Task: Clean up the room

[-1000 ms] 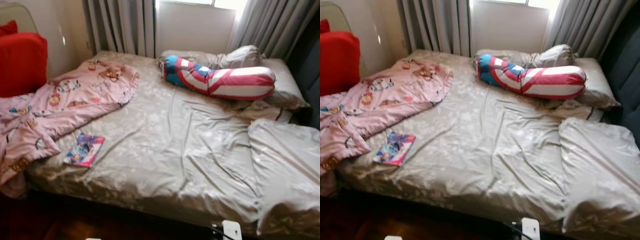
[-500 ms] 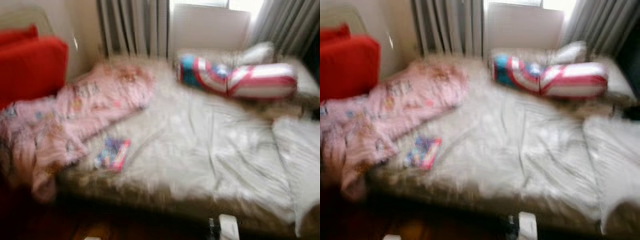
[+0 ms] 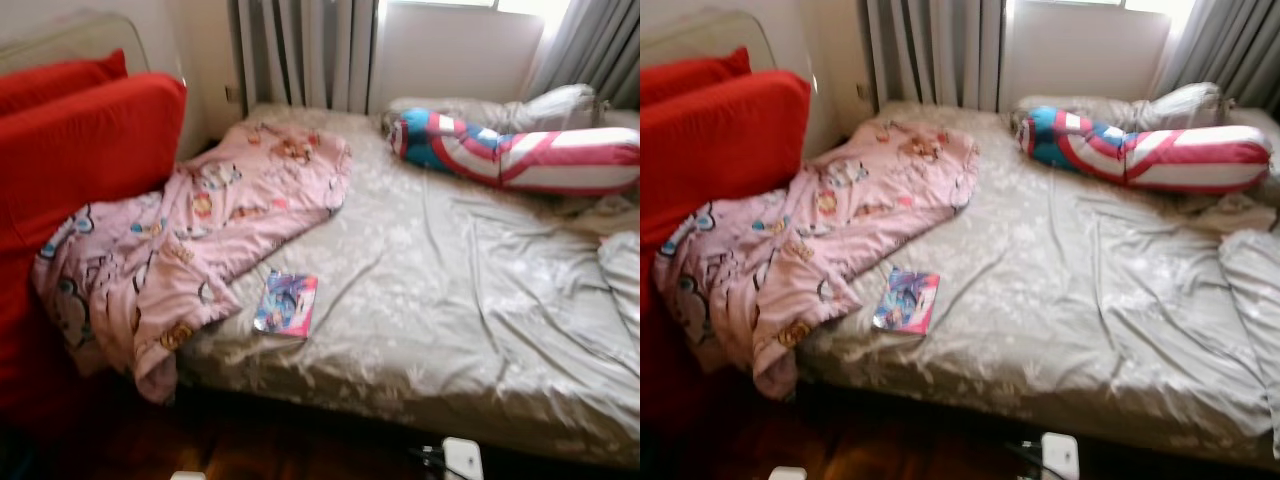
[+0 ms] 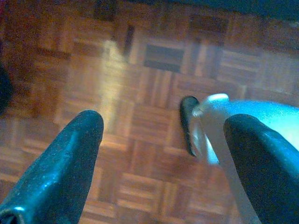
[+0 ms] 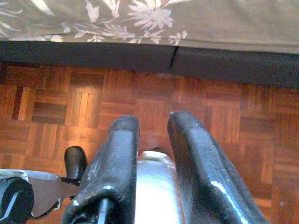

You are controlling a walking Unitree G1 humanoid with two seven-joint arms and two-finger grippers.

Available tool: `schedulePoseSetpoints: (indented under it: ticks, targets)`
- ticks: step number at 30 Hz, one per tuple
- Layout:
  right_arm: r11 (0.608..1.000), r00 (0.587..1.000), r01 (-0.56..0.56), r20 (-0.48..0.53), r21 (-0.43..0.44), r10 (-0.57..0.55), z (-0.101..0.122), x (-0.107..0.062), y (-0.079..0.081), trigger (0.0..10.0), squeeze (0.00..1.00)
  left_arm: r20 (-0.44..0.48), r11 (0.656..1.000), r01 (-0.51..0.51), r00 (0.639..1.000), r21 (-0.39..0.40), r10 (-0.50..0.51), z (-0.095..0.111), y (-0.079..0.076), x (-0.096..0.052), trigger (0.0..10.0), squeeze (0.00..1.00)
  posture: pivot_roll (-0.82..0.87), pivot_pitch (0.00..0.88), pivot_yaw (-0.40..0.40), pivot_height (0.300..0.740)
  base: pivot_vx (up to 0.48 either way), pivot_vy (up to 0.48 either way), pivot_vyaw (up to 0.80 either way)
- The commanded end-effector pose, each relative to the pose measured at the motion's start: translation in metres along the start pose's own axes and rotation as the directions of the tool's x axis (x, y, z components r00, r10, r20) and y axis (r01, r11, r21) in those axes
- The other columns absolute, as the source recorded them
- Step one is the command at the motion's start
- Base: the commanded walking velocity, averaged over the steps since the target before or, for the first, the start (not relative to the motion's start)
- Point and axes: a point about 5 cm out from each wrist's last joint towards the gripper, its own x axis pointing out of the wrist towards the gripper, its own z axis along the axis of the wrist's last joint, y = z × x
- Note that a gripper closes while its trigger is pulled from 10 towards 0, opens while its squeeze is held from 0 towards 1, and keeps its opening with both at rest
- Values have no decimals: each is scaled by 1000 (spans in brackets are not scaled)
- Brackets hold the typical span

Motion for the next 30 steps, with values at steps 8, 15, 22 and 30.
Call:
schedulePoseSetpoints:
  ticks: [8, 15, 22, 30]
  targets:
    - [1000, 1000, 13, 8, -7, -13, 3, 0, -2, 10000, 0, -18, 1000, 23, 1000, 5, -23, -3, -7, 0, 10000, 0, -38, 21, -20, 740, 0, 480, 0]
    - [1000, 1000, 8, 18, -9, -8, 4, 1, 0, 10000, 0, -17, 1000, 23, 1000, 5, -23, -3, -7, 0, 10000, 0, -35, 21, -21, 740, 0, 480, 0]
    - [1000, 1000, 4, 27, -11, -4, 4, 0, 1, 10000, 0, -10, 1000, 24, 1000, 10, -24, -2, -7, 0, 10000, 0, -35, 26, -20, 740, 0, 181, 0]
    - [1000, 1000, 3, 23, -10, -2, -2, -1, 3, 10000, 0, -9, 1000, 28, 1000, 9, -28, -2, -7, 0, 10000, 0, -35, 27, -20, 740, 0, 0, 0]
